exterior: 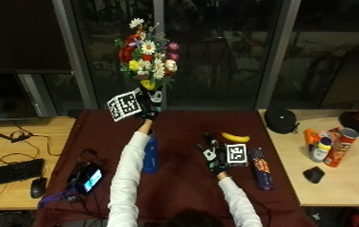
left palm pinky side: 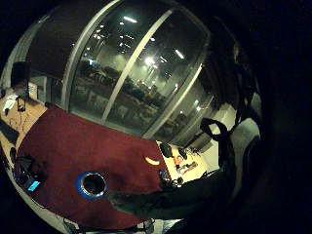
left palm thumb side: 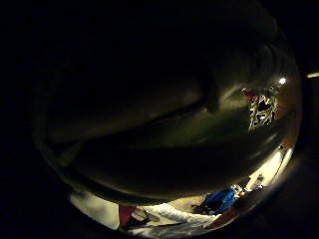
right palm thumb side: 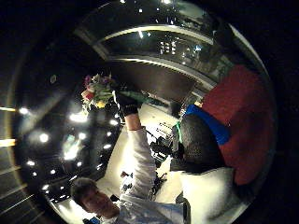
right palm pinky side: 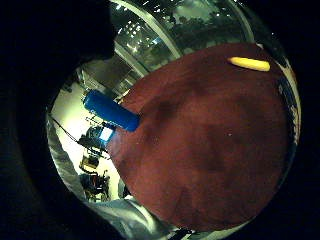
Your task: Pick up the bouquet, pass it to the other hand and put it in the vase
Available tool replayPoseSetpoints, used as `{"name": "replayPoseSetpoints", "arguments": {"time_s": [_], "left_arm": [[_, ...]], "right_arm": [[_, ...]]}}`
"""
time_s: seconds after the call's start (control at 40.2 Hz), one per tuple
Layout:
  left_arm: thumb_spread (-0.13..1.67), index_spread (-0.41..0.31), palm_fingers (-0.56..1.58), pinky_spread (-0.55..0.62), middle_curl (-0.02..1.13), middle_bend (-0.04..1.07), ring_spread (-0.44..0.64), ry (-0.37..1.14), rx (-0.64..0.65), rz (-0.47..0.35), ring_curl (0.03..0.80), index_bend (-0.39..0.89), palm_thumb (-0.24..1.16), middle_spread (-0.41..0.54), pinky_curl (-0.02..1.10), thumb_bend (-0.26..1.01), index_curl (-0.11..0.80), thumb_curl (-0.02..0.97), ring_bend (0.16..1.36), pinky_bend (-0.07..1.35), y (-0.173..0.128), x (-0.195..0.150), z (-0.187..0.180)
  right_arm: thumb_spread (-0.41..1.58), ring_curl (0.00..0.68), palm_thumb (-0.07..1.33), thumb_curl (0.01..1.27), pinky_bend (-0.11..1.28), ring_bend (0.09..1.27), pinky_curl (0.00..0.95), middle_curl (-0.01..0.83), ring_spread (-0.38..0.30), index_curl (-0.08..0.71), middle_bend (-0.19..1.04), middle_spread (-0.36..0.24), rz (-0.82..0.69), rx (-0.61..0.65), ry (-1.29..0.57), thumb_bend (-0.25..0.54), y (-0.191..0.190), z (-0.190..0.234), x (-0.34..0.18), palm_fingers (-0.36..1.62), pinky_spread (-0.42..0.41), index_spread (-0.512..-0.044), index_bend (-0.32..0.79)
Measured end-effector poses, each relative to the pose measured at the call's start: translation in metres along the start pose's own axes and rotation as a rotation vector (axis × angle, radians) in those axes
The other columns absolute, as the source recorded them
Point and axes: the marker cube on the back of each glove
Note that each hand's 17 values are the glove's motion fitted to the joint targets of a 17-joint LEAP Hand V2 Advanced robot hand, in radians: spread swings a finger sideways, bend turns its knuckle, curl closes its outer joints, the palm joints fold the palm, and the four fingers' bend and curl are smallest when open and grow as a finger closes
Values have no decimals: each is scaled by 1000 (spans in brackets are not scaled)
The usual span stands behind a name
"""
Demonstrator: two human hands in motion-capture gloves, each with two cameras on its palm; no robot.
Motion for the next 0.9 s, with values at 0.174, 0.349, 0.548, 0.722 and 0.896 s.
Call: {"name": "replayPoseSetpoints", "arguments": {"time_s": [0.174,0.349,0.548,0.722,0.896], "left_arm": [[492,-325,1351,-412,566,728,-387,-8,4,-58,470,267,862,-354,477,-31,549,728,797,684,-1,-26,6],[488,-325,1348,-415,566,723,-388,-49,11,-86,471,256,858,-355,476,-30,567,742,794,683,4,-63,12],[496,-325,1347,-419,566,720,-387,-48,-3,-150,470,234,849,-354,475,-32,580,752,787,684,13,-94,13],[526,-323,1342,-420,565,714,-382,-71,-82,-197,469,205,813,-356,475,-48,586,745,780,688,32,-125,15],[721,-40,-282,-33,614,492,-50,-164,-542,-289,569,-43,394,-60,539,-160,488,578,725,572,110,-199,4]], "right_arm": [[1055,336,646,466,374,428,326,392,-116,328,262,-116,0,-20,34,-22,6,4,1,727,152,-313,132],[1064,337,645,458,331,402,320,391,-121,323,248,-105,-57,-71,-27,-24,15,8,-5,740,168,-309,138],[1070,335,647,454,294,372,317,389,-123,321,229,-101,-10,-56,61,-22,17,2,23,757,182,-305,143],[1075,335,653,451,256,349,316,391,-125,321,218,-96,45,-67,51,-20,22,3,28,772,187,-301,144],[1082,333,660,450,210,310,314,393,-119,332,213,-87,98,-118,47,-20,30,5,49,784,192,-291,162]]}}
